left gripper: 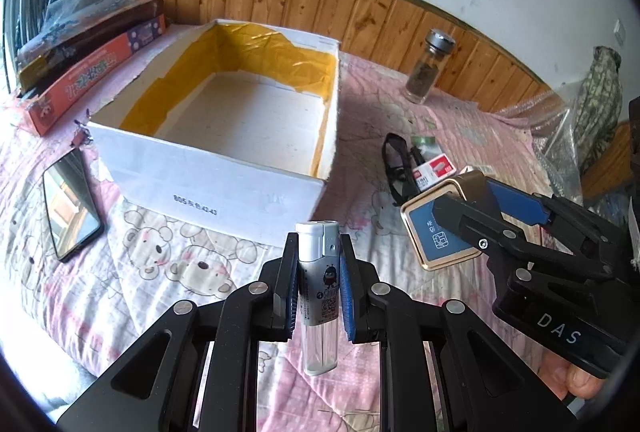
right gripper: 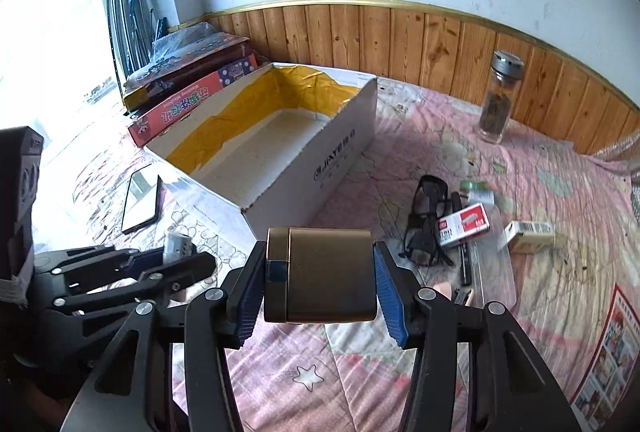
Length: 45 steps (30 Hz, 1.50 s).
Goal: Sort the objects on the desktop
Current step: 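Carry the gold tin and white lighter with both tools over the cardboard box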
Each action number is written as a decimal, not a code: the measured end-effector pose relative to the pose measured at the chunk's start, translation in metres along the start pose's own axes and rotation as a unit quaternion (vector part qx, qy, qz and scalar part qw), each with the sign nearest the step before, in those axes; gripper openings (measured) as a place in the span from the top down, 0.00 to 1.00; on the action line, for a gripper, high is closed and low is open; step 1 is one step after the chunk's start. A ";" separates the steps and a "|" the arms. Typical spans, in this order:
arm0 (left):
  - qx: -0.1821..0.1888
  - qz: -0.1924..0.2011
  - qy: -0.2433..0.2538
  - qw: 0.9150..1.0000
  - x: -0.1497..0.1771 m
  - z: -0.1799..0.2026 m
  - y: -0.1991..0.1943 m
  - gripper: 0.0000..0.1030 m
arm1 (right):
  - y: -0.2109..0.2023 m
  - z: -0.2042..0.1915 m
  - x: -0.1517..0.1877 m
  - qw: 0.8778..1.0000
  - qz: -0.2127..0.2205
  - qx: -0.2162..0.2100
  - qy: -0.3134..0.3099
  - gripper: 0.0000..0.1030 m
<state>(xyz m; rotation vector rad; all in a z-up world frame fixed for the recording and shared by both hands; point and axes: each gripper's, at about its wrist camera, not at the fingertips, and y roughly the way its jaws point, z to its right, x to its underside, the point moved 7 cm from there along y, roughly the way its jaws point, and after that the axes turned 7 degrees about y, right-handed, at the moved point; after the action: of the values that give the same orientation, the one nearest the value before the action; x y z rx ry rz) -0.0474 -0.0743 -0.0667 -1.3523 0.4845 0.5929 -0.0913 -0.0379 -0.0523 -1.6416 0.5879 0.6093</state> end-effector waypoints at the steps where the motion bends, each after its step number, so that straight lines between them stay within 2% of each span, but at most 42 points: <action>1: -0.001 0.003 -0.003 1.000 -0.001 -0.004 -0.003 0.83 | 0.001 -0.003 -0.002 1.000 0.000 0.001 -0.004 0.49; 10: -0.014 0.021 -0.025 0.999 -0.021 -0.034 -0.022 0.83 | 0.005 -0.033 -0.023 0.999 0.005 0.003 -0.041 0.49; 21: -0.025 0.029 -0.030 0.999 -0.071 -0.059 -0.018 0.83 | 0.027 -0.057 -0.068 0.997 0.003 -0.010 -0.074 0.49; 31: -0.037 0.007 -0.046 0.998 -0.105 -0.086 0.010 0.83 | 0.063 -0.069 -0.099 0.994 -0.019 -0.023 -0.105 0.49; 35: -0.037 -0.013 -0.051 0.998 -0.119 -0.095 0.030 0.83 | 0.084 -0.070 -0.111 0.992 -0.031 -0.031 -0.116 0.49; 45: -0.036 -0.056 -0.064 0.996 -0.150 -0.122 0.082 0.83 | 0.139 -0.076 -0.134 0.986 -0.071 -0.078 -0.129 0.49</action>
<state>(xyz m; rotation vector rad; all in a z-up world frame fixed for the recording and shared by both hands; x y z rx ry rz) -0.2131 -0.2025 -0.0525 -1.3914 0.2835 0.6047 -0.2784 -0.1273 -0.0511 -1.6987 0.2360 0.7621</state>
